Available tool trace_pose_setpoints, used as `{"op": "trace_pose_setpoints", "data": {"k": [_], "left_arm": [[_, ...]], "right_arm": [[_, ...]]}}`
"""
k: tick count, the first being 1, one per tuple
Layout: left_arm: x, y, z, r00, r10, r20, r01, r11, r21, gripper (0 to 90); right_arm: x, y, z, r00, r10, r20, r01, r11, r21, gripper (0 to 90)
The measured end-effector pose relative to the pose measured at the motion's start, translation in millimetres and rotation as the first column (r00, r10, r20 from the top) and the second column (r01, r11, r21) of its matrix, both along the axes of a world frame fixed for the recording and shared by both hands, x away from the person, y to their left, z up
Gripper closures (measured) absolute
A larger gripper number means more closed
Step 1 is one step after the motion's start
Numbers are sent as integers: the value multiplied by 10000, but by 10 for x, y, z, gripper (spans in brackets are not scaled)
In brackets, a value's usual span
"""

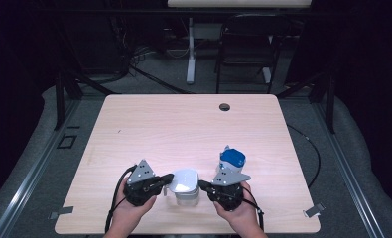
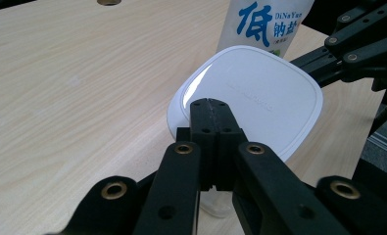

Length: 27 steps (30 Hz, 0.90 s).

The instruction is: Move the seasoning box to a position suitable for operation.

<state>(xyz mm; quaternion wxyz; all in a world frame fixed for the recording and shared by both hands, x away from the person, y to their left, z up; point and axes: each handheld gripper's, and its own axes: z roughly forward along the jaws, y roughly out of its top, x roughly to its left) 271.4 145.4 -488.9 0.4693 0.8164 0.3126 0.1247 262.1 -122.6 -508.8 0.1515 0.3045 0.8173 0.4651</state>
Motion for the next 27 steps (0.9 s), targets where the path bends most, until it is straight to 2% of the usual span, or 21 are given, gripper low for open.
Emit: {"op": "trace_pose_setpoints", "data": {"k": [18,21,22,27], "left_arm": [[-33,85,5,9997,219,-45,-219,9997,113,882],[-37,104,11,9997,245,-90,-244,9997,63,877],[-35,109,9,9997,207,-95,-208,9998,-80,876],[-34,142,12,9997,209,-126,-210,9997,-90,860]], "right_arm": [[1,15,43,9999,131,68,-131,9999,-14,900],[-1,18,46,9999,116,62,-116,9999,34,900],[-2,20,51,9999,115,86,-115,9999,12,900],[-4,23,64,9998,156,82,-156,9999,27,900]]}}
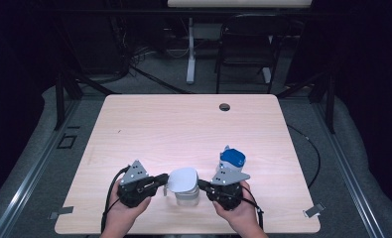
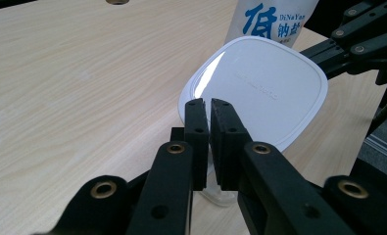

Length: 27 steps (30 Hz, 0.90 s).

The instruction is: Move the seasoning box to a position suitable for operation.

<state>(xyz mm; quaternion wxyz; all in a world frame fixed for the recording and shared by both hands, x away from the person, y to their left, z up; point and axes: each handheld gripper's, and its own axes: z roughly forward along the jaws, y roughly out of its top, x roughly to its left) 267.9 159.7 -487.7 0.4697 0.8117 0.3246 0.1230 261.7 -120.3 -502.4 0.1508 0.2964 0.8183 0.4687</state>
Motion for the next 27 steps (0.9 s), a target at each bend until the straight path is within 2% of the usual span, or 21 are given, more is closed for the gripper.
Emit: {"op": "trace_pose_setpoints", "data": {"k": [14,19,27], "left_arm": [[3,142,-11,9995,299,-94,-300,9995,-122,804],[7,174,-14,9988,471,-158,-472,9988,-92,740],[26,268,-2,9973,694,-227,-702,9969,-367,669]], "right_arm": [[-11,21,53,9999,91,81,-91,10000,24,899],[-18,33,78,9999,108,120,-109,9999,108,897],[-17,46,133,9997,167,184,-169,9998,92,895]]}}
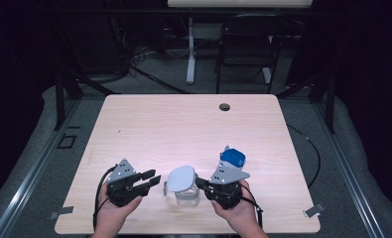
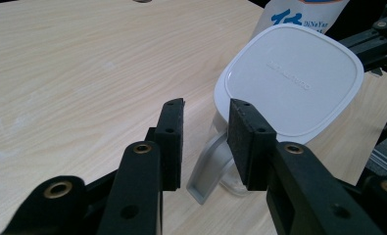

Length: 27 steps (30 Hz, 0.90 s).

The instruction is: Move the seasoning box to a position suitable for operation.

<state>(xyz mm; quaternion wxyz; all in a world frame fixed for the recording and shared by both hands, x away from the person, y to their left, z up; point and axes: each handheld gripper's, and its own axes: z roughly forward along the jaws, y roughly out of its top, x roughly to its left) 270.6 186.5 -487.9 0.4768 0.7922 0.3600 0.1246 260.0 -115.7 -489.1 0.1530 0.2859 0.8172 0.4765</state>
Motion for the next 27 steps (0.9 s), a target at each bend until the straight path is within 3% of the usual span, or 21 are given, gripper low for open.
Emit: {"op": "trace_pose_setpoints", "data": {"k": [27], "left_arm": [[48,188,29,9984,553,-121,-551,9984,120,570]], "right_arm": [[27,163,155,9995,264,197,-266,9996,118,895]]}}
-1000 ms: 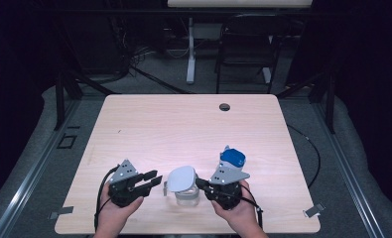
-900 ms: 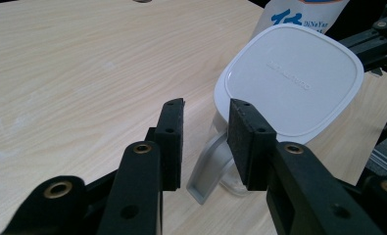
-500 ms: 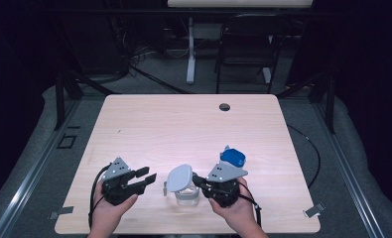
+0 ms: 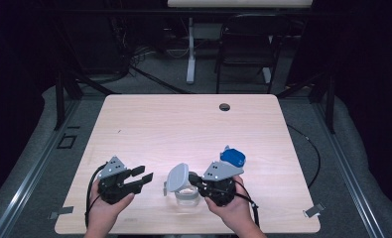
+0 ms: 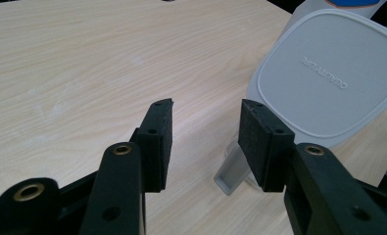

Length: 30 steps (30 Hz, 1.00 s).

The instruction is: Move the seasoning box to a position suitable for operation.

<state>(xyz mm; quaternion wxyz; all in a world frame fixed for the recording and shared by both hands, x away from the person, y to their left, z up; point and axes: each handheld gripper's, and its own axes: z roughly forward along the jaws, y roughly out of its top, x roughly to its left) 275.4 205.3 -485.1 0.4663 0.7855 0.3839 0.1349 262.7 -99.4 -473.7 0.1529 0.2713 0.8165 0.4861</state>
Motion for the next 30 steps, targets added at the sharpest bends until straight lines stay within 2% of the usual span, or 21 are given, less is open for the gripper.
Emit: {"op": "trace_pose_setpoints", "data": {"k": [30], "left_arm": [[7,64,4,9999,161,-57,-160,9999,45,569]], "right_arm": [[25,262,81,9989,461,117,-461,9989,64,891]]}}
